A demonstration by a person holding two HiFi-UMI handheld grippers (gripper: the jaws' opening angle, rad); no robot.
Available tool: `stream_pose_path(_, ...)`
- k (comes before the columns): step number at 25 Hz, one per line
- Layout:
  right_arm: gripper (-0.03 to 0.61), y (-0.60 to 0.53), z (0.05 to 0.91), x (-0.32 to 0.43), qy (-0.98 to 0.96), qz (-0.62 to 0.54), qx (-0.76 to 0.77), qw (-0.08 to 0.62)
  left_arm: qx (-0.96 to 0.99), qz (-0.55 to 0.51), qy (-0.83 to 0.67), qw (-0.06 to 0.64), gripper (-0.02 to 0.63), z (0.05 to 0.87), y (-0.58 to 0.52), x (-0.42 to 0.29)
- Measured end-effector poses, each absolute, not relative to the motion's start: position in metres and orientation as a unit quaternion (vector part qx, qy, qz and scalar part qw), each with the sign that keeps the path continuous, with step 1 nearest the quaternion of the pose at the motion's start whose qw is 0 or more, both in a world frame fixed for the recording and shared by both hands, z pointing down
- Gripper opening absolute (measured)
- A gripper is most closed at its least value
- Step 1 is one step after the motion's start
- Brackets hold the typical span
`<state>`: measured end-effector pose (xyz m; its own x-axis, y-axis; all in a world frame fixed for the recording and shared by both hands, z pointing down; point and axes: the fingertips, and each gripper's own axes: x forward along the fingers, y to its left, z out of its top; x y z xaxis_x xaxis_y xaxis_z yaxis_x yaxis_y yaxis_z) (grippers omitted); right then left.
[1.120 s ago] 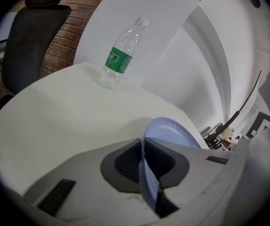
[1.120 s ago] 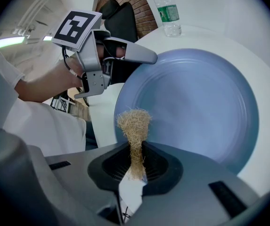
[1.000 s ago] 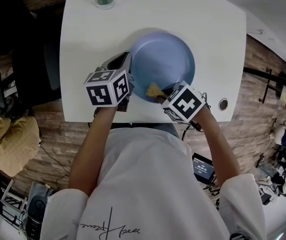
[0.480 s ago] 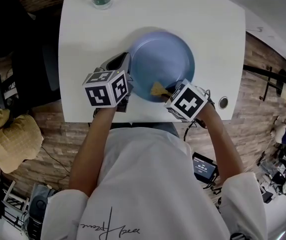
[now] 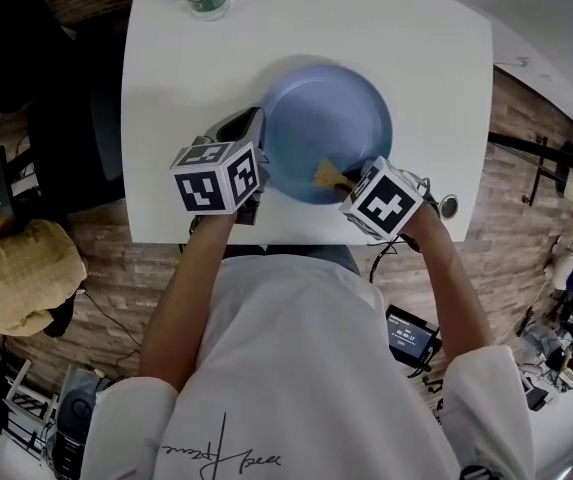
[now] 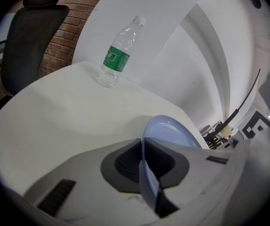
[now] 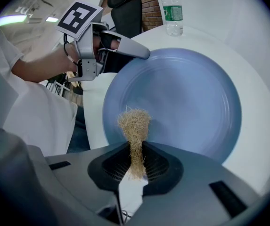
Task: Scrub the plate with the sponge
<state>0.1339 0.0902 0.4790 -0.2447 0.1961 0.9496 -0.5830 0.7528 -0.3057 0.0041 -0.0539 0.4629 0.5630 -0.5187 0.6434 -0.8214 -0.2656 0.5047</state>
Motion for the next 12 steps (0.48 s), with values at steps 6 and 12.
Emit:
stream_pose_path(6, 0.046, 0.084, 0.480, 0.144, -0.716, 0.325, 0.153, 0.599, 0.776, 0.183, -0.432, 0.421, 0.026, 0.463, -0.054, 0.005)
stream_pose_path(12, 0.046, 0.077, 0.483, 0.153, -0.712, 0.314, 0.156, 0.608, 0.779, 0.188, -0.431, 0.416, 0.025, 0.463, -0.055, 0.007)
